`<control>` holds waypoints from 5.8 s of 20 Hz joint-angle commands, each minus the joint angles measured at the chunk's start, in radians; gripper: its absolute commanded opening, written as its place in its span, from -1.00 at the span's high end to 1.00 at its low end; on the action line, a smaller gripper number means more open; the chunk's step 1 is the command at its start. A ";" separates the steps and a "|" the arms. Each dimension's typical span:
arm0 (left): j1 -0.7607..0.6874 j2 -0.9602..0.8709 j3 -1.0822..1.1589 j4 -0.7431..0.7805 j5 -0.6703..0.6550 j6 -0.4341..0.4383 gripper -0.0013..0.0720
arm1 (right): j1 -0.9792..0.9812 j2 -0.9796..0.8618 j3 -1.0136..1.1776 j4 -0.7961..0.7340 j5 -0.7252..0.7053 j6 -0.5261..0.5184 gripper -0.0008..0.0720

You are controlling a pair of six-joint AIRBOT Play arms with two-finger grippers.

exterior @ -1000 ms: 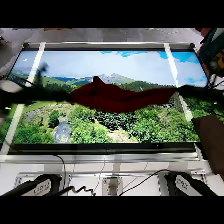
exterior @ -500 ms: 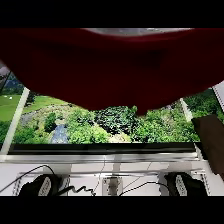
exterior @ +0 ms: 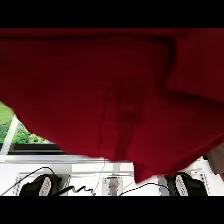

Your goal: Fold the clothes and pants, and hang the long-sleeved shirts on hangers.

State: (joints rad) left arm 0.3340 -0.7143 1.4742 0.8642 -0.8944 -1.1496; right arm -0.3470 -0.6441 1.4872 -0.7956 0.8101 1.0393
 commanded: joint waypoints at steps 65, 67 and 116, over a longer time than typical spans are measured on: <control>-0.091 -0.637 0.002 0.155 -0.457 0.014 0.83 | -0.027 -0.790 -0.632 -0.313 0.748 0.040 0.53; -0.091 -0.618 0.002 0.158 -0.457 0.039 -0.78 | -0.026 -0.782 -0.673 -0.238 0.736 0.041 -0.06; 0.189 -0.164 -0.901 0.331 -0.365 0.035 -0.12 | -0.026 -0.208 -1.076 -0.291 0.401 0.046 -0.05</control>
State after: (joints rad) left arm 0.5224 -0.8787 0.5739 1.1942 -1.2789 -1.1152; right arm -0.3737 -0.9028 0.4553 -1.0721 1.2995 1.0592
